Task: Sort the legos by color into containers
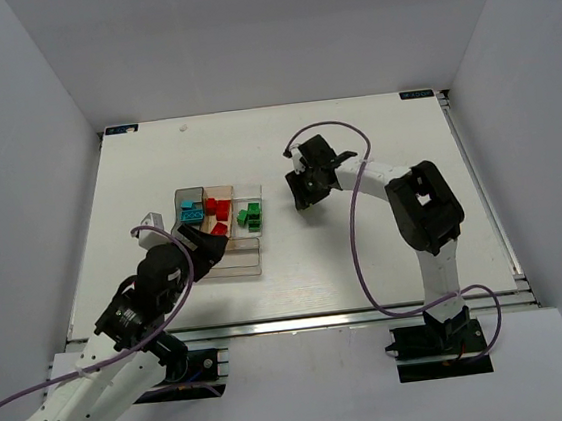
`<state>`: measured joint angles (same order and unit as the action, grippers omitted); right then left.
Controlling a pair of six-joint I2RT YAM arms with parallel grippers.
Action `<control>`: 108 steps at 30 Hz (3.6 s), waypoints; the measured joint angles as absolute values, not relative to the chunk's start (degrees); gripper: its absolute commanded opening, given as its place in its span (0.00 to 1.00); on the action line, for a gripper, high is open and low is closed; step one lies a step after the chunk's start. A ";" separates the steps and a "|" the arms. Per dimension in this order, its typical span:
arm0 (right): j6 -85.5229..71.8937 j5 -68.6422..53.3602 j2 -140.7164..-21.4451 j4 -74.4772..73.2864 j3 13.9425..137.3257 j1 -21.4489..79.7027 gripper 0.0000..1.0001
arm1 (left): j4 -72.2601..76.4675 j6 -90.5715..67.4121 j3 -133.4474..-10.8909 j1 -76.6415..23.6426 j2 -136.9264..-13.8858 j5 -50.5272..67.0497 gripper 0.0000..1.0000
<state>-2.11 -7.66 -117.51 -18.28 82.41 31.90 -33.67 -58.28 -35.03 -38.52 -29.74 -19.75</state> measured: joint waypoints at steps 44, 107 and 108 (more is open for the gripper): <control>13.87 -30.09 -109.82 -11.35 80.42 51.44 0.65 | -35.99 -56.84 -35.86 -38.46 -18.39 -18.94 0.83; 7.49 -37.65 -111.74 -15.57 88.64 48.25 0.04 | -30.87 -54.63 -33.47 -38.46 -18.96 -17.06 0.83; 7.64 -37.17 -112.90 -16.23 89.45 48.99 0.07 | -30.87 -54.63 -33.47 -38.46 -18.61 -17.06 0.84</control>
